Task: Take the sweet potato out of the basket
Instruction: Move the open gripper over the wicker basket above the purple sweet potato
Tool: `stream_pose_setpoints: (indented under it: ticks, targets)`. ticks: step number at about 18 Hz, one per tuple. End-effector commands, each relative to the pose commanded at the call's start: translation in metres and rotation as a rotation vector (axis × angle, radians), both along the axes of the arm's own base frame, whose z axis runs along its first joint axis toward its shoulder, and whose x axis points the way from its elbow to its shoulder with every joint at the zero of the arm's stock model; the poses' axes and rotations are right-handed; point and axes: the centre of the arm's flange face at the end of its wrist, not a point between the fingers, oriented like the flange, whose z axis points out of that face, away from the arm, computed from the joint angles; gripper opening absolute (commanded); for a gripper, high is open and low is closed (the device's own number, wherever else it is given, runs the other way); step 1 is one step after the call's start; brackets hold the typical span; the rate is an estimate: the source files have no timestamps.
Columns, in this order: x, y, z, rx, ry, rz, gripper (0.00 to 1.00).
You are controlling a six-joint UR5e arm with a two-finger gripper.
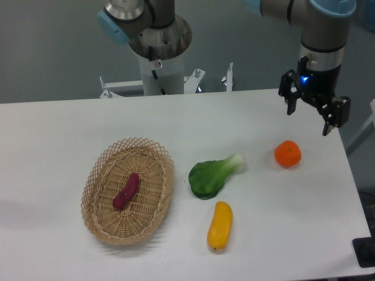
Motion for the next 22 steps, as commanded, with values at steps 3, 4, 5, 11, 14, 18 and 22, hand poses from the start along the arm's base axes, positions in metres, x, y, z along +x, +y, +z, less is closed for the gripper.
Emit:
stream_pose_setpoints:
  ticks: [3,4,5,11,14,18,22]
  targets:
    - [0.0,0.001,0.0,-0.001,0.0,0.0,1.0]
    - [0.002,0.002,0.002,-0.001,0.003,-0.001,1.0]
    - [0.002,0.003,-0.001,-0.004,-0.001,-0.001,1.0]
    - [0.01,0.005,-0.021,0.0,-0.048,0.024,1.0]
    - [0.015,0.007,-0.032,0.012,-0.085,0.122,1.0]
    - [0.04,0.039,-0.038,0.052,-0.139,0.314,1.0]
    - [0.07,0.07,-0.054,0.061,-0.189,0.436,1.0]
